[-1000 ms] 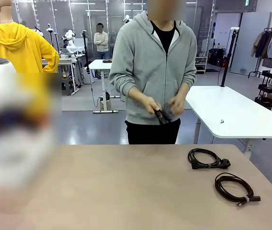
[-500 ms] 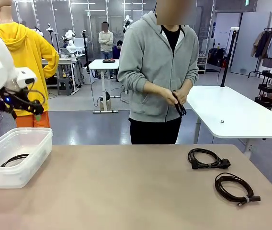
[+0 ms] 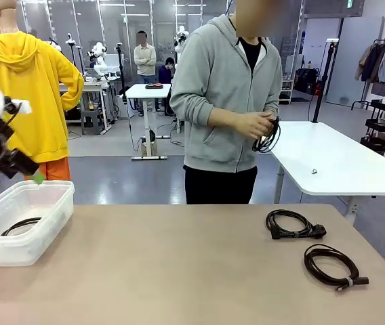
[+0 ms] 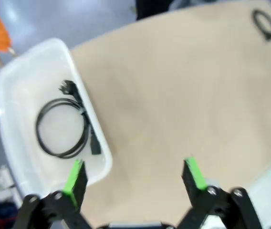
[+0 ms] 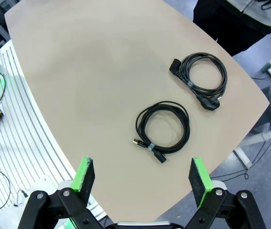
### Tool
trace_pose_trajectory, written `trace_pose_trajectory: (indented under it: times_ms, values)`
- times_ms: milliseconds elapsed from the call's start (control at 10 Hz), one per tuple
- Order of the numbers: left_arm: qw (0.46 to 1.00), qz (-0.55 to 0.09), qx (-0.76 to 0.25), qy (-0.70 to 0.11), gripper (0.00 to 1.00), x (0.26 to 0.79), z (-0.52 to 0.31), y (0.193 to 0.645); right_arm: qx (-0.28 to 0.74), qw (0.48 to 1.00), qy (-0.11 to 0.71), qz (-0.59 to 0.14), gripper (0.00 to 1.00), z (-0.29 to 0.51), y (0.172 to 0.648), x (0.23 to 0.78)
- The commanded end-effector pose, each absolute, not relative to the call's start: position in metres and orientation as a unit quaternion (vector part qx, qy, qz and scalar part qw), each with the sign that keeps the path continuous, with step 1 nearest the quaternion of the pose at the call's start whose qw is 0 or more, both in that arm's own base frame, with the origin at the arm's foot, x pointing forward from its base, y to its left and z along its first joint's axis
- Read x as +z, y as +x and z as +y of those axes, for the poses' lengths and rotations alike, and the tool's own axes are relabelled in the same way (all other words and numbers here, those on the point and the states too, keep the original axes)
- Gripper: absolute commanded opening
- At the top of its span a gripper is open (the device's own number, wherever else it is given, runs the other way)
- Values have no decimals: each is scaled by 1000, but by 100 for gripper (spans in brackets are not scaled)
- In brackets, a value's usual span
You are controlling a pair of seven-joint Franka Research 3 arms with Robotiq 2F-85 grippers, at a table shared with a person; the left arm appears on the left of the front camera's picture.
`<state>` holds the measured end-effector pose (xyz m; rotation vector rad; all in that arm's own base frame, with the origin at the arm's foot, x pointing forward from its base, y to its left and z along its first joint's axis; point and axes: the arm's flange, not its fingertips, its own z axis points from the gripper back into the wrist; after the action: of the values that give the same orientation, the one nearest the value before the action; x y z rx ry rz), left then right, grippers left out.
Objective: Organize and store the cables.
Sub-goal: Place the Power Cable into the Organizing box.
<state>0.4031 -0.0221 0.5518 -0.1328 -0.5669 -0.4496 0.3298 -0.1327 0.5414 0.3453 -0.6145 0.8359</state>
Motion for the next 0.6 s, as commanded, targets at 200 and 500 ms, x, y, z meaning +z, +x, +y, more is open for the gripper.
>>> trace_pose_trajectory:
  times_ms: [200, 500]
  values:
    - [870, -324, -364, -71, 100, 537, 11, 337, 397, 854, 164, -292, 100, -133, 330, 541]
    - [892, -316, -314, -80, 100, 547, -3, 353, 524, 801, 161, -241, 100, -120, 372, 552]
